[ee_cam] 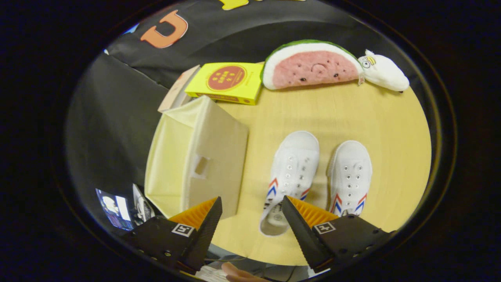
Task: Open the storage box then place both shoes into the box .Put the left shoe in first, then the right shoe, with the right side of both shoes facing outward in a uniform manner.
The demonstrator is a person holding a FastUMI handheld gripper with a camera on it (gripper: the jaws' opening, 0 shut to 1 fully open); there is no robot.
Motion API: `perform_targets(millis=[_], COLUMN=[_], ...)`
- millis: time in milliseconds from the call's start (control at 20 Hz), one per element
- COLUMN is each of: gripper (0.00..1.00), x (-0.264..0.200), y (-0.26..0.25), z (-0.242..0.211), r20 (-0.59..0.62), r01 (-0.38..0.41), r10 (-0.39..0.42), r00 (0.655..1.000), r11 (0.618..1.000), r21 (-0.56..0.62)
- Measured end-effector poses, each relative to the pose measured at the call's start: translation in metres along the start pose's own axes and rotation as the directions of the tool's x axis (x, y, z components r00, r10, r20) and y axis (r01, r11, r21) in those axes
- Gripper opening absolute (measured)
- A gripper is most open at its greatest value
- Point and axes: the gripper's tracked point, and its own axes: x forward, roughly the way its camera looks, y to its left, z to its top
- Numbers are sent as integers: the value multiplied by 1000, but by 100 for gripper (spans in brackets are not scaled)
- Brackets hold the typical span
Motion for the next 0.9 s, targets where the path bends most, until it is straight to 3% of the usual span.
perform_targets(millis=[100, 200, 400, 550, 700, 800, 900], gripper=[95, 94, 83, 68, 65, 55, 22], x=[16, 30, 50, 58, 66, 70, 73], y=[-29, -46, -67, -70, -69, -58, -57], z=[-8, -12, -11, -11, -11, -10, -10], r20=[-17, -17, -5, -19, -26, -26, -39], r01=[96, 141, 172, 167, 165, 109, 71], r10=[-97, -142, -172, -167, -166, -110, -72], r00=[995, 990, 985, 986, 986, 994, 997], r11=[995, 989, 985, 986, 985, 993, 997], r21=[-27, -35, -13, -14, -55, -43, -19])
